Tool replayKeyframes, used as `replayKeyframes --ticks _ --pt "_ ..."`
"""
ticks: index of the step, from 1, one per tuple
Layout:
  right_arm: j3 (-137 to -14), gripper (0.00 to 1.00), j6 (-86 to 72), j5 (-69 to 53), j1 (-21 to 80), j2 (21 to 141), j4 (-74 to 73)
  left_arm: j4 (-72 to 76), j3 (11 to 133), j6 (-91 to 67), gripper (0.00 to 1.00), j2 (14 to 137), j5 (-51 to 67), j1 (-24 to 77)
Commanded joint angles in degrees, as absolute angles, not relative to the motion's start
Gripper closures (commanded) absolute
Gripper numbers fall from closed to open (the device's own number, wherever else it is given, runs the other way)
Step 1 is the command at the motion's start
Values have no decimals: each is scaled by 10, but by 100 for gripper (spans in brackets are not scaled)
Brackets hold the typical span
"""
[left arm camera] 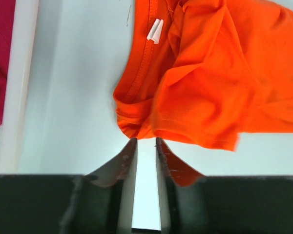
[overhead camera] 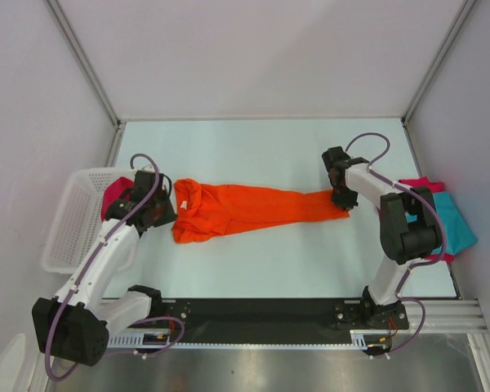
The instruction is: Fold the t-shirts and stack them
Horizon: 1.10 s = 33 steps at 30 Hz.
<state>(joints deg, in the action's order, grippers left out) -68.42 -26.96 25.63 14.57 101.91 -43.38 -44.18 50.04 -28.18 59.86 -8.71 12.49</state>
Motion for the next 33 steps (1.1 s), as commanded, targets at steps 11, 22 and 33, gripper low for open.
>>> replayKeyframes --ticks 11,22,33 --pt "-736 74 -268 273 154 975 -434 -418 494 -279 0 601 -70 118" --pt "-811 73 -271 257 148 1077 -413 -414 496 -273 0 606 -70 118" --pt "-830 80 -268 245 148 1116 -402 -410 498 -270 0 613 -69 118"
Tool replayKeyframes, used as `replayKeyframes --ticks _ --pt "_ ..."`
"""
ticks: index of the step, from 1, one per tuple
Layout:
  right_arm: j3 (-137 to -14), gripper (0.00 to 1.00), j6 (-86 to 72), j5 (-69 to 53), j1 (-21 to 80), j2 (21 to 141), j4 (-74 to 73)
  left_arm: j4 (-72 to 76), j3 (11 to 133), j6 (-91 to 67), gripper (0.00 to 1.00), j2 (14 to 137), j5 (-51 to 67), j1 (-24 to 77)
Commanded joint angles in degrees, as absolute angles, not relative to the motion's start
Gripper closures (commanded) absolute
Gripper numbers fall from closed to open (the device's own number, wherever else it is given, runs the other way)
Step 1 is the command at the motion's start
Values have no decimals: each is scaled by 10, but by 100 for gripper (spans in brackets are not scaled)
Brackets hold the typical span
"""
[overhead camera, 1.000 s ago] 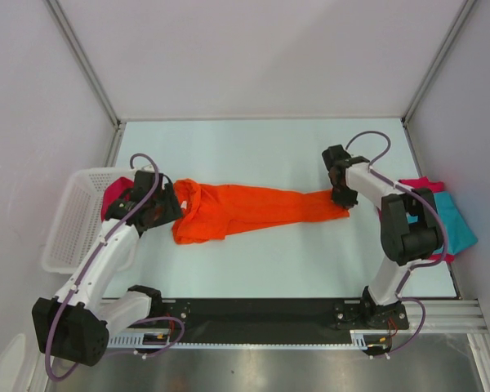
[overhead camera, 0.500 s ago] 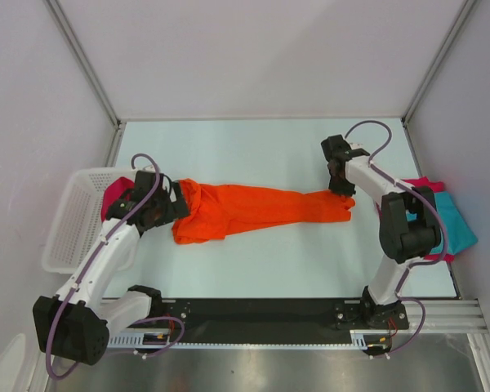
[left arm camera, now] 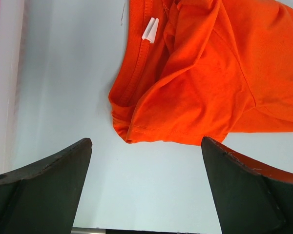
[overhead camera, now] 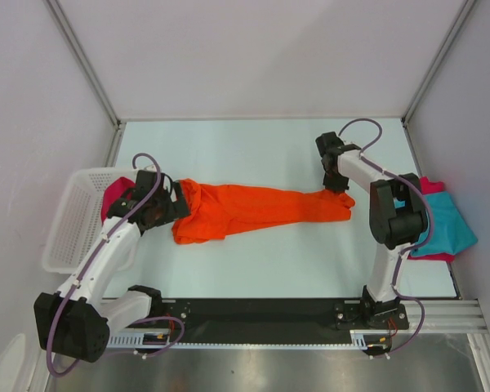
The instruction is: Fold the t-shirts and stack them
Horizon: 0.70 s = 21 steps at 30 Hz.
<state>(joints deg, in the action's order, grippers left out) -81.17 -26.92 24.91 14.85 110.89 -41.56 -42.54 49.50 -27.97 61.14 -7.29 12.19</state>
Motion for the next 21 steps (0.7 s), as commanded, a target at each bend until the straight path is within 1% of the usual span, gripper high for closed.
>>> replayKeyframes --ticks 1,3,4,14,21 --pt "-829 85 -266 243 148 1117 -401 -410 498 -270 0 613 -69 118" --pt "-824 93 -265 241 147 1117 -396 -410 498 -270 0 614 -68 118" --pt "-823 100 -262 237 147 1117 -394 -409 498 -269 0 613 -68 118" --pt "-822 100 -239 243 146 1104 -345 -407 498 -266 0 616 -68 118" --pt "-917 100 -222 287 142 1149 -366 -406 503 -265 1 620 -68 117"
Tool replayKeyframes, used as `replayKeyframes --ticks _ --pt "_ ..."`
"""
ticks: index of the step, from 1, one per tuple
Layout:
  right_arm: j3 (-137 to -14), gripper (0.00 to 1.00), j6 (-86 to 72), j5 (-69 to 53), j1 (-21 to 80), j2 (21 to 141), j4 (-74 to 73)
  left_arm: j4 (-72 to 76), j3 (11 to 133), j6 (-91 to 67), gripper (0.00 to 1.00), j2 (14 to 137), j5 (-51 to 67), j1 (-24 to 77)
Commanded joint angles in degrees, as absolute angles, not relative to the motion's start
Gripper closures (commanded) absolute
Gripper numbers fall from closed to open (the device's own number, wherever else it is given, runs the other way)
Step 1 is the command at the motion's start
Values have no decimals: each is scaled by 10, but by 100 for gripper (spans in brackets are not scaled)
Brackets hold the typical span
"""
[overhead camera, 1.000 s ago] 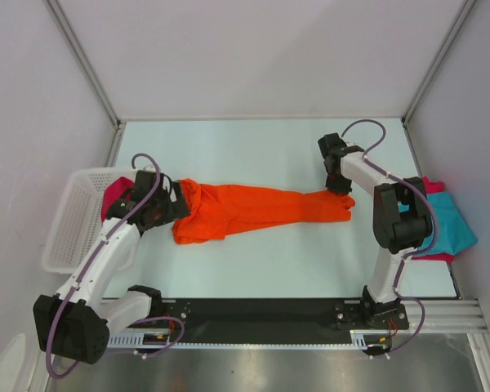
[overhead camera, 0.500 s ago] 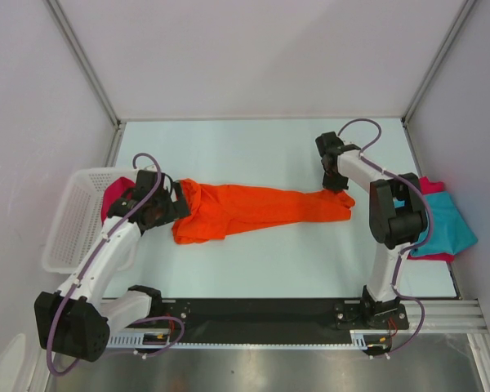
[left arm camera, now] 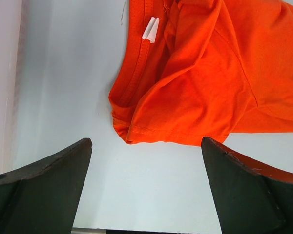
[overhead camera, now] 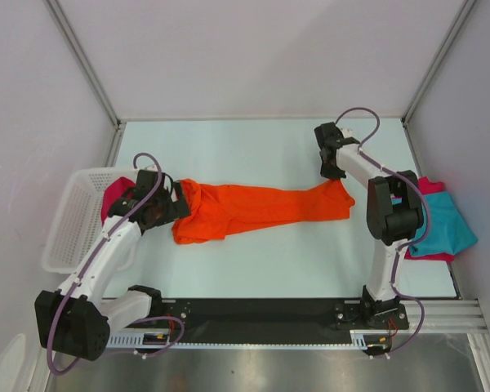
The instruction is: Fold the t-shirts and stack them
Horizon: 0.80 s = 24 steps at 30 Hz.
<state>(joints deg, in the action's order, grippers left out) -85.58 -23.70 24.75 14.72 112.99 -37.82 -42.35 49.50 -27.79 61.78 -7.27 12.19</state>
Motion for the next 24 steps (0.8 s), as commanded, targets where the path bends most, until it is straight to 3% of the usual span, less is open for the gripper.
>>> replayKeyframes --ticks 1,19,21,23,24 --pt "-934 100 -223 286 140 1151 -366 -407 504 -263 1 620 -67 117" --pt "-1090 100 -215 298 119 1319 -411 -415 513 -242 0 621 -62 93" --pt "-1105 92 -213 282 116 1330 -411 -417 515 -240 1 620 -60 91" --pt "-1116 74 -213 280 114 1335 -417 -415 515 -240 0 620 -54 91" --pt "-1122 72 -215 283 115 1333 -420 -413 514 -243 0 621 -51 91"
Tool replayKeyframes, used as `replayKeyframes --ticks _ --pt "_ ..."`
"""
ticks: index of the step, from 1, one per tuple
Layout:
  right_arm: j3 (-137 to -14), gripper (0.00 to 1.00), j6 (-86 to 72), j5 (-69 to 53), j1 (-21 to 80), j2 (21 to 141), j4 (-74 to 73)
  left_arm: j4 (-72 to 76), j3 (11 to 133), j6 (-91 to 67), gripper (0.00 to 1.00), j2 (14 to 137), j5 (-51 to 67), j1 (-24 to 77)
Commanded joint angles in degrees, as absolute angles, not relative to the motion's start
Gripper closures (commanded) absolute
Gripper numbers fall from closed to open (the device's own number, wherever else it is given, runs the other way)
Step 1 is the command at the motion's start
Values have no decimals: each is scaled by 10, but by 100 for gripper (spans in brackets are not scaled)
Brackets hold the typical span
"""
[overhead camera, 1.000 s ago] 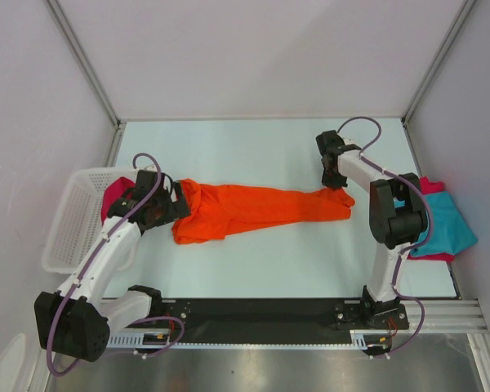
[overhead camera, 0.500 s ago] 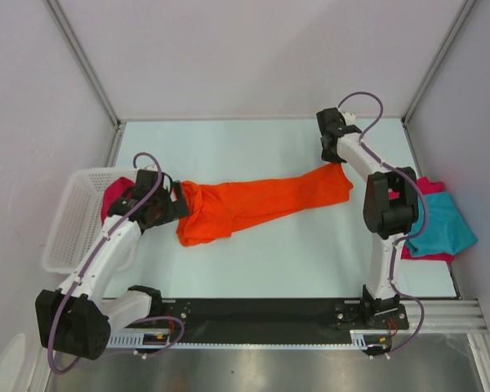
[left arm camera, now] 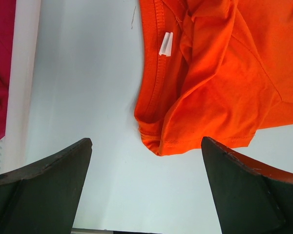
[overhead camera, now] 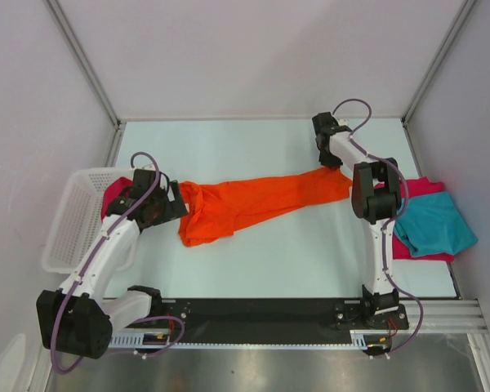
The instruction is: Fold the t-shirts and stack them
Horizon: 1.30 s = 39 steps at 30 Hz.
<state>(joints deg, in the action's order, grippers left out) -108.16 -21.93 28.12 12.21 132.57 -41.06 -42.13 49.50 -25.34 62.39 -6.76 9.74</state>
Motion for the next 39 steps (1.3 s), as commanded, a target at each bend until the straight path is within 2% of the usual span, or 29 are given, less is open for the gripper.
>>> replayKeyframes --ticks 1,3,11,16,24,32,39 --pt "-1122 70 -214 286 114 1329 -418 -410 513 -244 0 622 -50 91" --pt "-1121 65 -214 291 114 1309 -410 -405 508 -250 0 624 -48 91" --pt "-1119 64 -200 294 148 1243 -409 -335 475 -306 0 666 -5 91" --pt "-1086 64 -205 300 191 1196 -406 -258 467 -342 0 736 11 98" --pt "-1045 64 -211 279 233 1156 -421 -211 562 -353 1 904 -20 122" --pt "-980 65 -213 287 253 1135 -415 -245 683 -343 1 964 -47 144" --pt "-976 66 -214 287 253 1129 -417 -256 694 -331 1 988 -62 143"
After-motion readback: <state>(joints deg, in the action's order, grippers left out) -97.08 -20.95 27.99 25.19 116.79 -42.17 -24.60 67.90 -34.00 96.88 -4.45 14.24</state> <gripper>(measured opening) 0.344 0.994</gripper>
